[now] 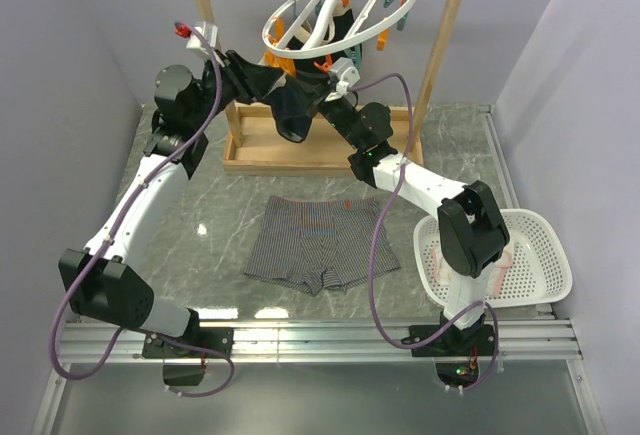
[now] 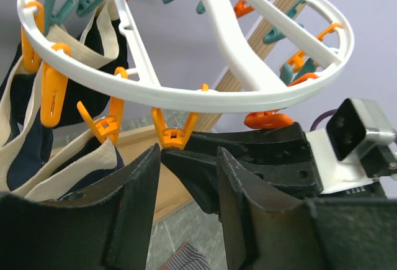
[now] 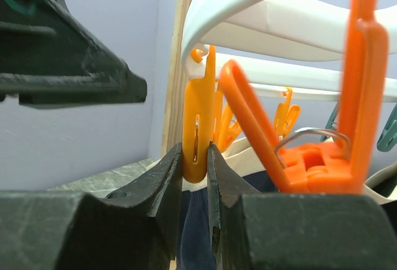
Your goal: Clip the underwear to the hanger
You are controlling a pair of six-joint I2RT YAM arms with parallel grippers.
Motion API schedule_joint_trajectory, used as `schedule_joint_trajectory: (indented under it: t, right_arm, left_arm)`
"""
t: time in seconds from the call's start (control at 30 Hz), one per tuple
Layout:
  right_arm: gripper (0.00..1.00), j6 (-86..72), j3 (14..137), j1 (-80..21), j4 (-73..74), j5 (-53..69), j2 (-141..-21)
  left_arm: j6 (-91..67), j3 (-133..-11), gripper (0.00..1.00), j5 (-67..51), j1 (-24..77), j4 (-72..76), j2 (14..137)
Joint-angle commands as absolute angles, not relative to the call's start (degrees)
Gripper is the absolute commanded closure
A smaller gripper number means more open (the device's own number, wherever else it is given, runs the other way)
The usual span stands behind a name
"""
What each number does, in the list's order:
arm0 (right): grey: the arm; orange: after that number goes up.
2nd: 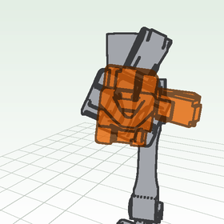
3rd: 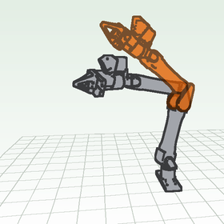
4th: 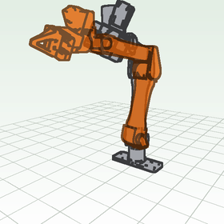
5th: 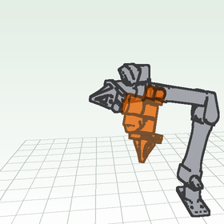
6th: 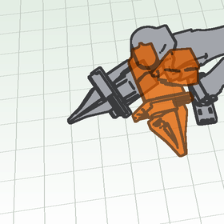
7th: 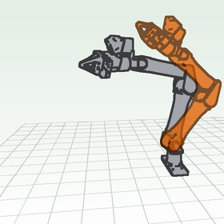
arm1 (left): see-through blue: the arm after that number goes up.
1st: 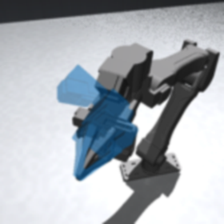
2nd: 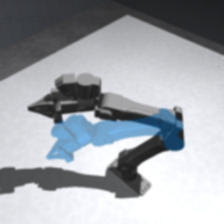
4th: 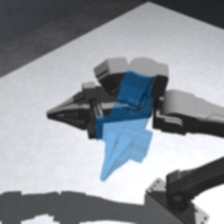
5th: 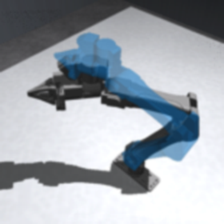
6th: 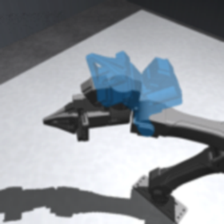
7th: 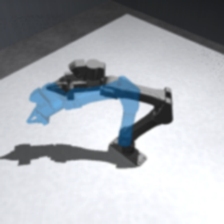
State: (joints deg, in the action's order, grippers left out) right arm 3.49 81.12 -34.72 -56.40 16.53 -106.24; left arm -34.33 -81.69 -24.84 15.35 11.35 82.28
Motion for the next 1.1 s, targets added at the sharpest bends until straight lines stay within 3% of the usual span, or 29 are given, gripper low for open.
schedule_joint_trajectory:
  t: [0.0,0.27,1.07]
  right_arm:
    - [1.00,4.0,82.9,-35.9,-57.8,17.8,-106.0]
    - [1.00,3.3,82.2,-35.9,-57.6,19.4,-104.9]
    - [1.00,3.7,81.3,-36.5,-57.7,19.9,-104.9]
  left_arm:
    - [-34.9,-81.9,0.53,-27.1,15.1,13.7,81.6]
    - [-37.4,-85.0,0.47,-27.9,15.1,14.1,85.6]
    - [-38.4,-88.4,0.51,-26.2,16.8,18.6,88.9]
